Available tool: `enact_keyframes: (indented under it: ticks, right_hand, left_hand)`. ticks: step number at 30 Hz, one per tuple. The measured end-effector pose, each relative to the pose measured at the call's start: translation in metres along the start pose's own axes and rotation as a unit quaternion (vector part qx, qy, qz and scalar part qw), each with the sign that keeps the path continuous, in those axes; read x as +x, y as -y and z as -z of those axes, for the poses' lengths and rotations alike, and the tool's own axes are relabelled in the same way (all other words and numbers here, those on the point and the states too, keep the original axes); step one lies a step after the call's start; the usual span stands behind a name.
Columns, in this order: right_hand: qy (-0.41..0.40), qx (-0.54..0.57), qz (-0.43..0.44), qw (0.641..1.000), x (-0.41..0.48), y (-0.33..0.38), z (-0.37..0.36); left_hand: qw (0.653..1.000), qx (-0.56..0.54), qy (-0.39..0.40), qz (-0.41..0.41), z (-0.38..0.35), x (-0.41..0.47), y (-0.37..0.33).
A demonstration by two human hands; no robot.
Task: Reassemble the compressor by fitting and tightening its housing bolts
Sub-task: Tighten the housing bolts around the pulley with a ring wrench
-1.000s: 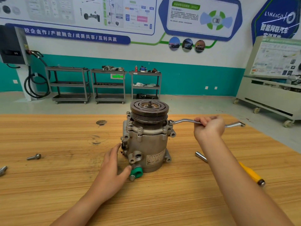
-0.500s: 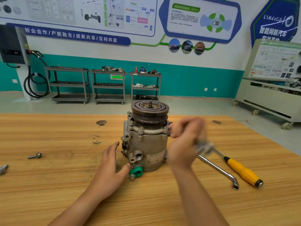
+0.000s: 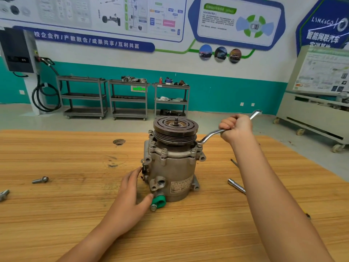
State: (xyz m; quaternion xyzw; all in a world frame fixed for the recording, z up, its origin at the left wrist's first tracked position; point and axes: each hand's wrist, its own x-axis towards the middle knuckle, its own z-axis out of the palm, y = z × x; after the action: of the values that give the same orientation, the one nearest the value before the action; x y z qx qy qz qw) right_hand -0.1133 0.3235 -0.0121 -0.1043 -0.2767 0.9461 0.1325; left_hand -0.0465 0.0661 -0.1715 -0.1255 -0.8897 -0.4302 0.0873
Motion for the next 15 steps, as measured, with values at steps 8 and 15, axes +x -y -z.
enact_keyframes:
  ticks: [8,15]
  right_hand:
    - [0.019,0.006,-0.033,0.999,0.012,-0.005,-0.002]
    - [0.003,-0.004,-0.005,1.0,0.012,-0.001,0.003]
  left_hand:
    - [1.0,-0.001,-0.001,0.002,0.002,-0.001,0.001]
    - [1.0,0.0,0.006,0.003,0.001,-0.002,-0.001]
